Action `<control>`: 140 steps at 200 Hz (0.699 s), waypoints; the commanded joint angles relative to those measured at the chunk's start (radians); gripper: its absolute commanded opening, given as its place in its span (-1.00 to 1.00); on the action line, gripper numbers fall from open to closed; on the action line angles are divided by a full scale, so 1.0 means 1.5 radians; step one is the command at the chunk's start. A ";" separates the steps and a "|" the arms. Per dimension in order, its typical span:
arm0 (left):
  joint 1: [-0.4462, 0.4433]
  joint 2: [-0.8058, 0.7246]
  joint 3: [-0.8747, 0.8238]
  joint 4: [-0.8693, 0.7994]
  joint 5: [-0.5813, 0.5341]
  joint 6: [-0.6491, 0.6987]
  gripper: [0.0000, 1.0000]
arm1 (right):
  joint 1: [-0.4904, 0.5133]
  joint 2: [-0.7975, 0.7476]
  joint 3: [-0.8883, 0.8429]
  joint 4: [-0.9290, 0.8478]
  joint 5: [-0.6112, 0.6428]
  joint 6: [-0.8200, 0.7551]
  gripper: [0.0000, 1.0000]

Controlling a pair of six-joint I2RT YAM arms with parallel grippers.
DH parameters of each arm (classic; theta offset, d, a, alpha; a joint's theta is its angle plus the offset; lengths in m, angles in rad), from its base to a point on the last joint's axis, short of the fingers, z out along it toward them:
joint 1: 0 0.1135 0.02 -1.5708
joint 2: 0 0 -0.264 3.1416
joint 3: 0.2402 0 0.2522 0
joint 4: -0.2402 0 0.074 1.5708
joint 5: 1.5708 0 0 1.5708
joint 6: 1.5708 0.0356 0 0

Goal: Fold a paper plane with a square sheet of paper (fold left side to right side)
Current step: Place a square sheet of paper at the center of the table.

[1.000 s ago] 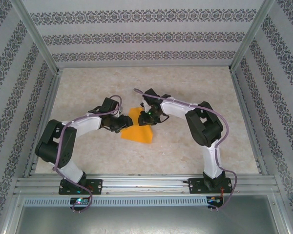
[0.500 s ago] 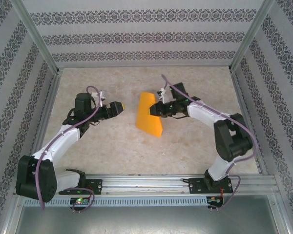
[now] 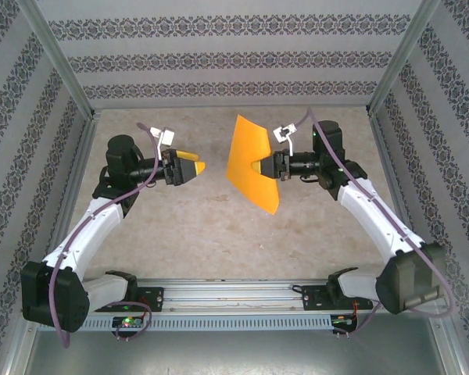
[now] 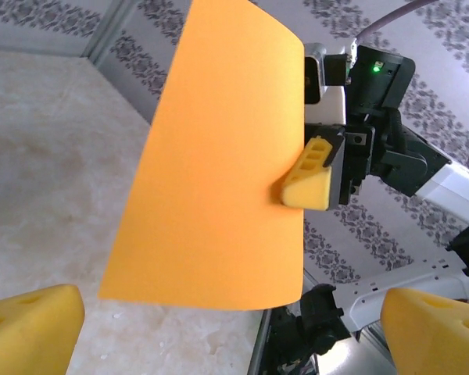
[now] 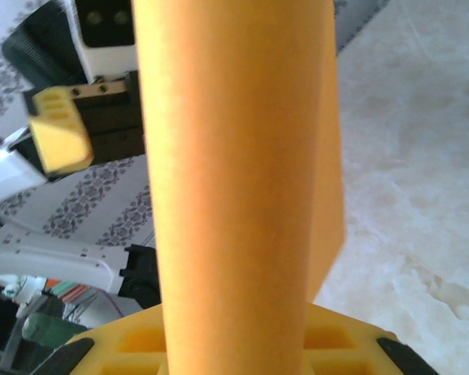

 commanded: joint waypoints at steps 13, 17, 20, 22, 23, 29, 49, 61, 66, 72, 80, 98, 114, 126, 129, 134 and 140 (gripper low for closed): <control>-0.027 0.013 0.062 -0.061 0.070 0.094 0.97 | 0.038 -0.032 0.032 -0.068 -0.035 -0.083 -0.52; -0.031 0.015 0.065 -0.066 0.072 0.097 0.97 | 0.044 -0.032 0.038 -0.079 -0.033 -0.090 -0.52; -0.033 0.017 0.069 -0.070 0.075 0.100 0.98 | 0.048 -0.032 0.042 -0.087 -0.031 -0.096 -0.52; -0.035 0.017 0.070 -0.071 0.076 0.102 0.98 | 0.051 -0.031 0.044 -0.092 -0.029 -0.100 -0.52; -0.035 0.018 0.072 -0.072 0.077 0.102 0.97 | 0.053 -0.030 0.046 -0.096 -0.029 -0.101 -0.52; -0.040 0.023 0.079 -0.081 0.081 0.107 0.98 | 0.062 -0.027 0.054 -0.110 -0.024 -0.110 -0.52; -0.058 0.041 0.103 -0.128 0.087 0.138 0.97 | 0.084 -0.013 0.070 -0.124 -0.022 -0.120 -0.53; -0.070 0.054 0.117 -0.162 0.090 0.161 0.96 | 0.093 -0.005 0.080 -0.126 -0.018 -0.123 -0.53; -0.074 0.058 0.123 -0.172 0.093 0.165 0.94 | 0.095 -0.001 0.083 -0.128 -0.014 -0.125 -0.53; -0.079 0.062 0.128 -0.178 0.097 0.168 0.92 | 0.097 0.003 0.087 -0.131 -0.010 -0.127 -0.53; -0.083 0.065 0.130 -0.177 0.102 0.166 0.86 | 0.098 0.008 0.092 -0.136 -0.007 -0.131 -0.53; -0.087 0.069 0.130 -0.173 0.105 0.163 0.59 | 0.098 0.017 0.100 -0.148 0.009 -0.144 -0.53; -0.087 0.074 0.131 -0.175 0.105 0.162 0.10 | 0.096 0.029 0.110 -0.174 0.037 -0.160 -0.51; -0.086 0.075 0.131 -0.180 0.094 0.165 -0.33 | 0.094 0.038 0.116 -0.194 0.055 -0.170 -0.49; -0.087 0.076 0.131 -0.183 0.091 0.167 -0.44 | 0.093 0.040 0.117 -0.198 0.056 -0.172 -0.48; -0.086 0.077 0.130 -0.188 0.084 0.169 -0.60 | 0.092 0.044 0.118 -0.204 0.060 -0.174 -0.46; -0.086 0.077 0.129 -0.192 0.077 0.172 -0.75 | 0.091 0.047 0.119 -0.210 0.069 -0.177 -0.41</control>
